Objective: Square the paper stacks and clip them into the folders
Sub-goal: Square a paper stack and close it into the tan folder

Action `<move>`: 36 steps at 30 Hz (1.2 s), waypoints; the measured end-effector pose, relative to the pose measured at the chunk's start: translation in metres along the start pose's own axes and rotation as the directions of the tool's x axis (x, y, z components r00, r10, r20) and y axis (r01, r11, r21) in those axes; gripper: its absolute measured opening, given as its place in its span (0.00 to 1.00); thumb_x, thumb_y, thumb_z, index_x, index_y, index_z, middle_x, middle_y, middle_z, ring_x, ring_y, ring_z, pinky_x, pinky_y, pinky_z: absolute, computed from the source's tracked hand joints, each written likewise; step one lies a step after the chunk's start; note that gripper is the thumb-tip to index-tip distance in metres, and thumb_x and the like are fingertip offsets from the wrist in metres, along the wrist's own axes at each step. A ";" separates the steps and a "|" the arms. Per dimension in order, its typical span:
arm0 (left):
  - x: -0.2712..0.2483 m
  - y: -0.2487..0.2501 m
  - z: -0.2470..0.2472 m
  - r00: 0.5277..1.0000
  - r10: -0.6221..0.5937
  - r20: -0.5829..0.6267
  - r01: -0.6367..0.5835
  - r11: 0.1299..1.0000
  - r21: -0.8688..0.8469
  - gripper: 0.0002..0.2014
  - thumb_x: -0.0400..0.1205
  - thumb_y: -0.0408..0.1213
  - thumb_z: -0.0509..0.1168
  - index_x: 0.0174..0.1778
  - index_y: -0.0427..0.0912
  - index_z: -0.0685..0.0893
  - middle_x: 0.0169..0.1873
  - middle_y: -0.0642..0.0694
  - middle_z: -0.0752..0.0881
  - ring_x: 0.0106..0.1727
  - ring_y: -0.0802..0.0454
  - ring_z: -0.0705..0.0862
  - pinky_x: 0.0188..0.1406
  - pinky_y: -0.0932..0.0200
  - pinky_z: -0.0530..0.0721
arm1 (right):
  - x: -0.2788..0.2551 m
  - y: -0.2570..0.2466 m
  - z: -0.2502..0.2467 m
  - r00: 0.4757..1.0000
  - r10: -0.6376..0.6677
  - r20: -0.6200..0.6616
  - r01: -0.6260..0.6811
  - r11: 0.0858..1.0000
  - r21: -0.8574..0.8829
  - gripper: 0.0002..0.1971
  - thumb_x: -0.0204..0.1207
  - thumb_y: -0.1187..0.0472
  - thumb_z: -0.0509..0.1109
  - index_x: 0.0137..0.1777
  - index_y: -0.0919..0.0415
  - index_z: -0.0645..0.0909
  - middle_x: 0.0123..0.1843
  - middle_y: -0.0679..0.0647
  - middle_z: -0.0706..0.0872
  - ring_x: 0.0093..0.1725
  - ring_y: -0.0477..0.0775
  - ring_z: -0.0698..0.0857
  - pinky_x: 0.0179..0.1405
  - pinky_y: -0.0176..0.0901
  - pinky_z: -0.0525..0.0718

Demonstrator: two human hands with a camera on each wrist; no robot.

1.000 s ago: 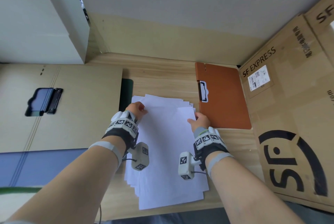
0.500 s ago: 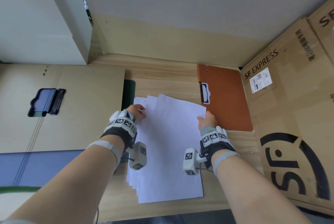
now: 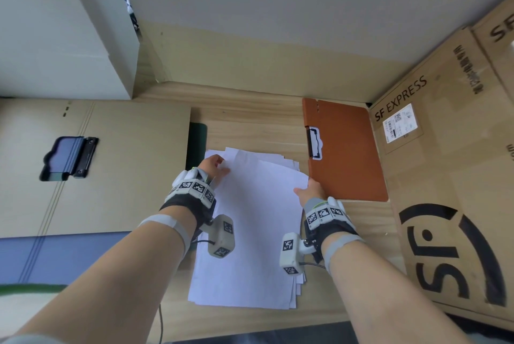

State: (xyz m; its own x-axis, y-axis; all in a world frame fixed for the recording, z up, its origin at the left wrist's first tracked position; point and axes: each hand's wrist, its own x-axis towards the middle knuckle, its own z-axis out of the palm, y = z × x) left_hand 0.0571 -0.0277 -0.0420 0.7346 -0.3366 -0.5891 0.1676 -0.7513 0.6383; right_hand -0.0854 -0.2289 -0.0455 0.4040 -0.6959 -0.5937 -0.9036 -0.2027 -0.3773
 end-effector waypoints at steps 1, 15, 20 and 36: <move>0.000 -0.001 0.000 1.000 -0.005 0.001 0.005 1.000 -0.002 0.10 0.79 0.34 0.66 0.55 0.37 0.80 0.61 0.33 0.82 0.51 0.40 0.80 0.50 0.50 0.77 | 0.001 0.000 0.001 1.000 0.001 0.002 -0.001 1.000 -0.009 0.24 0.77 0.65 0.67 0.74 0.67 0.71 0.72 0.63 0.79 0.69 0.65 0.79 0.67 0.51 0.78; 0.002 -0.007 -0.010 0.999 -0.013 -0.053 0.003 0.984 -0.178 0.08 0.76 0.30 0.69 0.33 0.45 0.80 0.38 0.44 0.81 0.33 0.50 0.77 0.43 0.58 0.75 | 0.006 0.004 -0.006 0.997 -0.020 -0.072 0.021 1.000 0.022 0.23 0.77 0.68 0.67 0.72 0.68 0.72 0.71 0.63 0.79 0.70 0.64 0.79 0.66 0.50 0.77; 0.000 0.000 -0.014 0.997 0.013 -0.081 -0.035 0.959 -0.281 0.18 0.71 0.32 0.75 0.28 0.48 0.71 0.27 0.51 0.78 0.26 0.55 0.75 0.27 0.62 0.73 | 0.005 -0.001 0.000 0.999 -0.011 -0.043 0.016 0.994 0.111 0.25 0.75 0.65 0.70 0.72 0.71 0.72 0.71 0.65 0.79 0.70 0.65 0.79 0.68 0.51 0.78; -0.002 0.010 -0.019 0.976 0.172 -0.132 -0.215 0.843 -0.494 0.13 0.80 0.33 0.67 0.30 0.49 0.78 0.28 0.49 0.75 0.28 0.53 0.72 0.30 0.61 0.73 | 0.001 -0.014 0.002 0.992 -0.051 -0.114 0.085 0.943 0.321 0.29 0.72 0.64 0.73 0.72 0.65 0.68 0.69 0.61 0.80 0.66 0.63 0.81 0.66 0.51 0.78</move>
State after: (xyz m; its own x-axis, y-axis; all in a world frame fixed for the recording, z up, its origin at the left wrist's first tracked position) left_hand 0.0693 -0.0235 -0.0250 0.8327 -0.3827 -0.4003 0.3080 -0.2806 0.9091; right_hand -0.0724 -0.2258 -0.0424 0.4309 -0.7585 -0.4889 -0.7720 -0.0292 -0.6350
